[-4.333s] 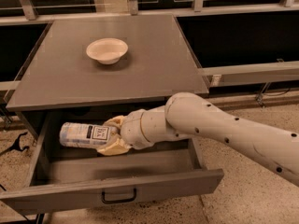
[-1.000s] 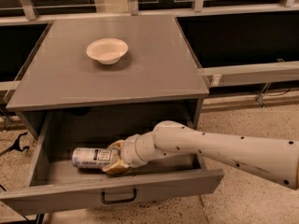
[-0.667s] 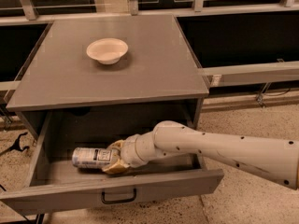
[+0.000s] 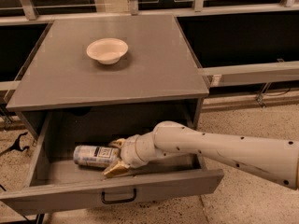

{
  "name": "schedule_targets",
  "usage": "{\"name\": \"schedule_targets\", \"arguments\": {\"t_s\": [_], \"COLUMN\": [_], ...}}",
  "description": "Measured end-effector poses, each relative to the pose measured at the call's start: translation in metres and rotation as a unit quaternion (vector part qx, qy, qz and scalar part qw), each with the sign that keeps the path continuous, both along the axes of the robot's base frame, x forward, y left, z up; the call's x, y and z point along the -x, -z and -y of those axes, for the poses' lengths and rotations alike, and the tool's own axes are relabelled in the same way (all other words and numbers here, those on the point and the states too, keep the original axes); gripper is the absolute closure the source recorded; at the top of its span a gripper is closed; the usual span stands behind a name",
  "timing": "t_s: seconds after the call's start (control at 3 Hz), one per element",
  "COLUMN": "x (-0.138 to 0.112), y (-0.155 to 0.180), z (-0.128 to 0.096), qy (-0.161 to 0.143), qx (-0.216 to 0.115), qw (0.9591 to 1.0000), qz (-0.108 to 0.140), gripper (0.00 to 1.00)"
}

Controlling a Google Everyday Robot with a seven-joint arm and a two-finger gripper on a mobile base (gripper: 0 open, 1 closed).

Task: Place blue plastic bottle into top drawer

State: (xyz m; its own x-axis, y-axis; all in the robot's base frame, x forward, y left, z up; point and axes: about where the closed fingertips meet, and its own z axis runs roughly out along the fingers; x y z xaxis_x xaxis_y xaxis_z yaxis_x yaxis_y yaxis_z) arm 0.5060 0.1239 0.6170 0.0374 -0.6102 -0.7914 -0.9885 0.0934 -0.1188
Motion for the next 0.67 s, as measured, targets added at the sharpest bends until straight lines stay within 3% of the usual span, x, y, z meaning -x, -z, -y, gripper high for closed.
{"name": "schedule_targets", "arguments": {"t_s": [0.67], "x": [0.0000], "y": [0.0000], "z": [0.0000], "qy": [0.000], "qx": [0.000], "qw": [1.0000], "qz": [0.000], "gripper": [0.00]}}
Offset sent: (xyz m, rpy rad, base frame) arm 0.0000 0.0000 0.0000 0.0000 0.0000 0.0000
